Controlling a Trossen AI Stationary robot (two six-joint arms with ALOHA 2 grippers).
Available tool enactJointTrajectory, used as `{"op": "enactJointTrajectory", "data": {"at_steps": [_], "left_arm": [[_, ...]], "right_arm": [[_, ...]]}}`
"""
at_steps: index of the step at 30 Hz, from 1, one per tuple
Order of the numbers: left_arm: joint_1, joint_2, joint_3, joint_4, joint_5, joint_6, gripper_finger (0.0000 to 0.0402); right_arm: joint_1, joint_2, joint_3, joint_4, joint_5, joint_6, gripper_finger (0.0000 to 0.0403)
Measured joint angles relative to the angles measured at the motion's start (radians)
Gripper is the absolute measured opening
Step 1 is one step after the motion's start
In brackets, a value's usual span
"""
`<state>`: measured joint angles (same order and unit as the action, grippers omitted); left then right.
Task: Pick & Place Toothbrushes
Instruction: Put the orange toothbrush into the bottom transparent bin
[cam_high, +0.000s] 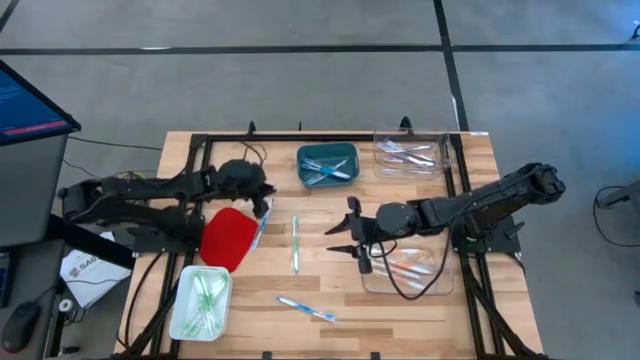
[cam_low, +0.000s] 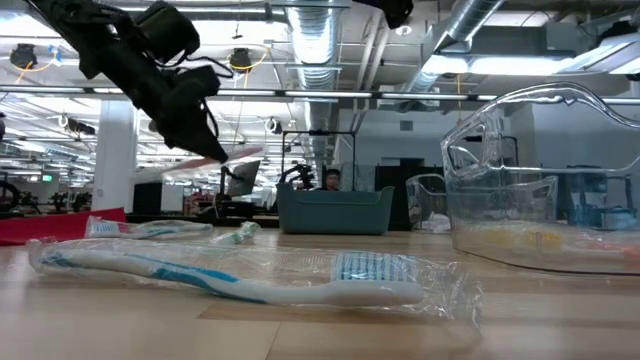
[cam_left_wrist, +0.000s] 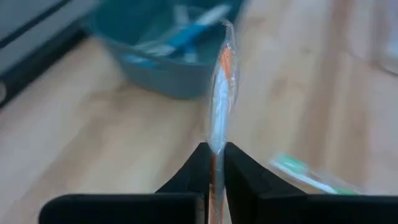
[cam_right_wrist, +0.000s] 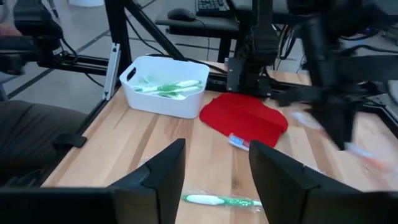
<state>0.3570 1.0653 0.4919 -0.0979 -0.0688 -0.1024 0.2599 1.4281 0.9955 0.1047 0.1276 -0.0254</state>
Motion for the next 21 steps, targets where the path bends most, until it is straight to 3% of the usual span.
{"op": "enactJointTrajectory", "data": {"at_steps": [4,8,16,21], "left_arm": [[-0.104,0.000,0.000,0.002,0.080,0.013,0.0017],[-0.228,0.000,0.000,0.012,0.092,-0.060,0.0017],[-0.457,0.000,0.001,0.126,0.028,-0.138,0.0017],[-0.539,0.019,0.007,0.135,-0.022,-0.168,0.0017]], "right_arm": [[-0.016,0.000,0.000,-0.009,0.000,0.000,0.0169],[-0.033,0.000,0.000,-0.031,0.000,0.007,0.0169],[-0.046,0.003,0.000,-0.030,-0.008,0.081,0.0170],[-0.046,0.109,0.074,-0.094,-0.024,0.113,0.0165]]}}
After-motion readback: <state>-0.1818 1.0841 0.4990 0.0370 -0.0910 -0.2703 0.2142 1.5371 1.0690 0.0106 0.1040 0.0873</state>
